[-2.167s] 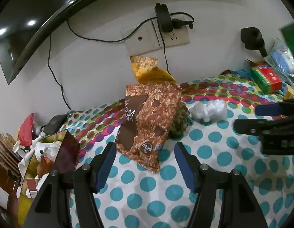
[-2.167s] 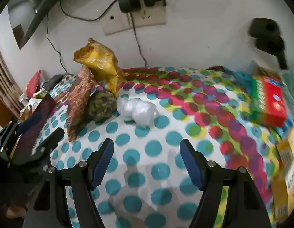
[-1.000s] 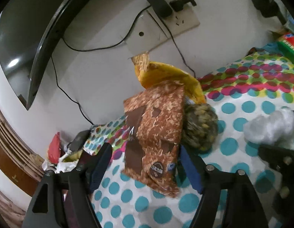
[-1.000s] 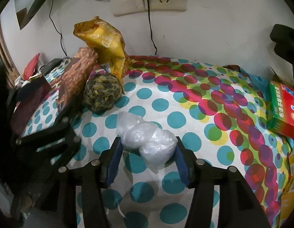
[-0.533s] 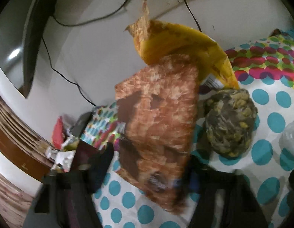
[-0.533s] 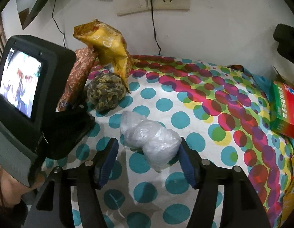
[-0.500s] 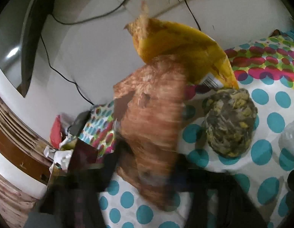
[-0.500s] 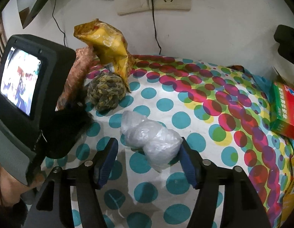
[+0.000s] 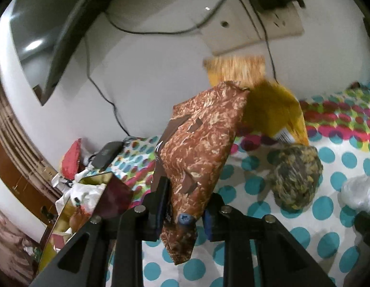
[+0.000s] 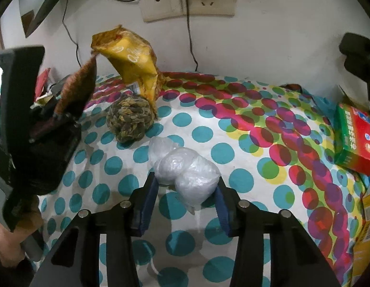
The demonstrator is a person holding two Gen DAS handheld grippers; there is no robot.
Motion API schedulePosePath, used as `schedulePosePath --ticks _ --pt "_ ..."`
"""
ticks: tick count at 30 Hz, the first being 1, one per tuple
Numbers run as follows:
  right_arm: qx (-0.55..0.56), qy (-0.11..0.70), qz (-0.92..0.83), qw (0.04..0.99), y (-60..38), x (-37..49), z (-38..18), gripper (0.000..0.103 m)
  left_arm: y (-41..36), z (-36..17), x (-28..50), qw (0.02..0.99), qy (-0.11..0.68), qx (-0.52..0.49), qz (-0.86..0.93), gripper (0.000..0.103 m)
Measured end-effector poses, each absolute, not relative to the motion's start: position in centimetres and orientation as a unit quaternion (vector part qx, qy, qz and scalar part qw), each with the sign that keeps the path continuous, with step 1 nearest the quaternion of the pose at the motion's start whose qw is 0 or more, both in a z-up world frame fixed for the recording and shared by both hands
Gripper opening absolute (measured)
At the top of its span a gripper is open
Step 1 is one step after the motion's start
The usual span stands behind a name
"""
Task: Organize objects
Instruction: 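Carry the brown bag over the gold tray with the left tool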
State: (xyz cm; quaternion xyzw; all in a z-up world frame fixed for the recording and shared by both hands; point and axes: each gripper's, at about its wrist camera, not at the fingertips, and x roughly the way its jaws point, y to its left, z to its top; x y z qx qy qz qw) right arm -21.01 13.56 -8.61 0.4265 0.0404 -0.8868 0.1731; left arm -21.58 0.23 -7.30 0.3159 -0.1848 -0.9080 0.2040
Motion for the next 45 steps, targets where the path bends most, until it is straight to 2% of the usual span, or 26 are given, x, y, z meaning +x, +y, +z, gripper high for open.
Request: schedulePosePath --ticks 4,17,25,31,45 --pt "0.422 0.054 -0.889 0.169 13.0 -20.8 -8.5 0.042 -0.1 -6.6 -20.9 0.202 -0.173 0.295 -0.918 0.025" --pt "0.429 0.051 -0.887 0.161 13.4 -20.8 -8.6 0.042 -4.6 -6.1 -17.5 0.178 -0.078 0.343 -0.919 0.025" --pt "0.429 0.064 -0.888 0.156 13.1 -20.6 -8.5 0.042 -7.2 -1.8 -13.5 0.169 -0.048 0.326 -0.929 0.025" --pt "0.427 0.068 -0.888 0.154 12.8 -20.4 -8.4 0.042 -10.3 1.5 -11.7 0.206 -0.050 0.303 -0.929 0.025" --pt "0.429 0.075 -0.887 0.151 12.9 -20.7 -8.6 0.043 -18.1 1.7 -10.4 0.272 -0.017 0.341 -0.900 0.025"
